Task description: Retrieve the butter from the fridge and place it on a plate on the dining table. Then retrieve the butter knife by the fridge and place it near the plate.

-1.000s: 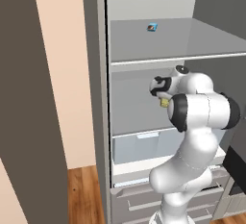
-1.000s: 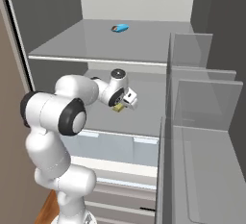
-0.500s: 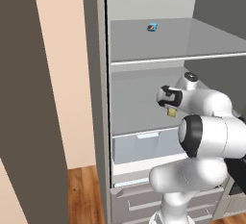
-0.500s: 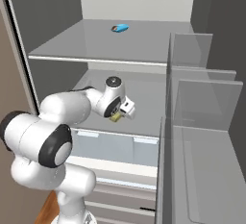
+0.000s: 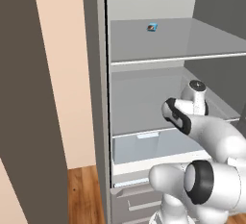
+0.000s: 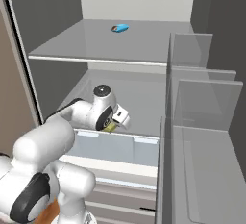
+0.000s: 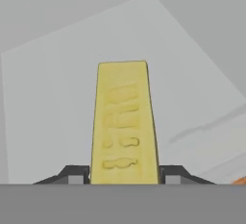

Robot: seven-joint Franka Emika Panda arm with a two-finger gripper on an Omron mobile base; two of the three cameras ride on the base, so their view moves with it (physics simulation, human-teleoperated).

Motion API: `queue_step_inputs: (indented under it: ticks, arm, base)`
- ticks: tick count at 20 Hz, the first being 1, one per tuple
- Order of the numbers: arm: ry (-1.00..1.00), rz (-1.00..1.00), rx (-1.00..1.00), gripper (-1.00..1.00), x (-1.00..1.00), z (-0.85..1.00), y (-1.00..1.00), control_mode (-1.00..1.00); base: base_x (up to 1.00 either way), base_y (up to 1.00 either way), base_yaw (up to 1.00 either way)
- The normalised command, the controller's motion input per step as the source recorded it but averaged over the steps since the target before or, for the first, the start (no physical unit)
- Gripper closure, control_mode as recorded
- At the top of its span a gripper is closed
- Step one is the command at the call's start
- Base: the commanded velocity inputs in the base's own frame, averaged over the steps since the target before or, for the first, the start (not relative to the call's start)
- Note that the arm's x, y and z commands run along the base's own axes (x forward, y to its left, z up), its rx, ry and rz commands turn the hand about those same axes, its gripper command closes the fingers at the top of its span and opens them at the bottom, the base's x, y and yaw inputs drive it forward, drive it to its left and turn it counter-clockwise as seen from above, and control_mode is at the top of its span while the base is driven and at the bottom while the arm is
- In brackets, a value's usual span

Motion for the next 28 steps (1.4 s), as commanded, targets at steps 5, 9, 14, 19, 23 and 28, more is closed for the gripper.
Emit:
queue_step_inputs:
  ticks: [5,9,14,19,23,28]
  arm:
    - [0.28,0.00,0.00,1.00,-0.22,0.38,0.00,-1.00]
    - [0.15,0.00,0.00,1.00,-0.51,0.37,0.00,-1.00]
    - [0.00,0.01,0.00,1.00,-0.70,0.21,0.00,-1.00]
    - [0.00,0.02,0.02,1.00,-0.30,0.33,0.04,-1.00]
    - [0.00,0.00,0.01,1.00,-0.34,0.49,0.11,-1.00]
    - [0.00,0.00,0.00,1.00,-0.47,0.16,0.10,-1.00]
  base:
    - [0.00,0.00,0.00]
    - [0.00,0.00,0.00]
    - [0.00,0.00,0.00]
    - [0.00,0.00,0.00]
    - [0.00,0.00,0.00]
    - [0.00,0.00,0.00]
